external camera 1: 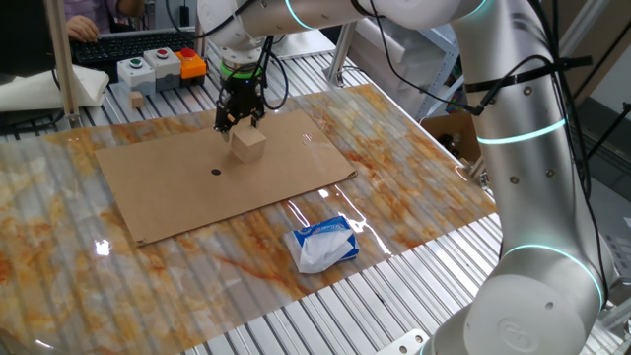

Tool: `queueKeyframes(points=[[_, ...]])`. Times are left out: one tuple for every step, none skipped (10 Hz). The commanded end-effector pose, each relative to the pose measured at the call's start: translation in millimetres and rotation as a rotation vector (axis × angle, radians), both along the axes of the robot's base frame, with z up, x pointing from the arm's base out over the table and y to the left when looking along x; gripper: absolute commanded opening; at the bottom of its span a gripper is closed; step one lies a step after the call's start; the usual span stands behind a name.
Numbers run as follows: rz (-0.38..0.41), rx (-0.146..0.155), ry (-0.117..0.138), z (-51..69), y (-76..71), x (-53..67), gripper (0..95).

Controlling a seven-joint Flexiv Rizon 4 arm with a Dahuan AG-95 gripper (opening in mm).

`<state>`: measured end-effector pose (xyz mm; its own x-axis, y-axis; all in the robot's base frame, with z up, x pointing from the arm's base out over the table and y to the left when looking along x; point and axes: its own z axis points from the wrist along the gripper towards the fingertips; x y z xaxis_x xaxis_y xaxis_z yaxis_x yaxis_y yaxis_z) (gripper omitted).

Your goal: Hold a small block with the gripper and sweep it from left to right on the table

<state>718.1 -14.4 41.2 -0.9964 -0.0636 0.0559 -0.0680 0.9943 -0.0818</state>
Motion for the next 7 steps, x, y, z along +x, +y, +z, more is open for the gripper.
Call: queueKeyframes(points=[[-0.015,-0.001,0.006,-0.4,0.4,-1.6,76.0],[-0.013,-0.003,0.007,-0.5,0.5,-1.9,76.0],[-0.019,-0.003,0.004,-0.5,0.5,-1.9,76.0],[-0.016,-0.003,0.006,-0.4,0.4,-2.1,76.0],[-0.013,-0.002,0.006,-0.5,0.4,-3.1,76.0],[-0.013,-0.002,0.004,-2.0,0.3,-8.5,76.0],[-0.014,-0.002,0.002,-2.6,0.1,-11.9,76.0]])
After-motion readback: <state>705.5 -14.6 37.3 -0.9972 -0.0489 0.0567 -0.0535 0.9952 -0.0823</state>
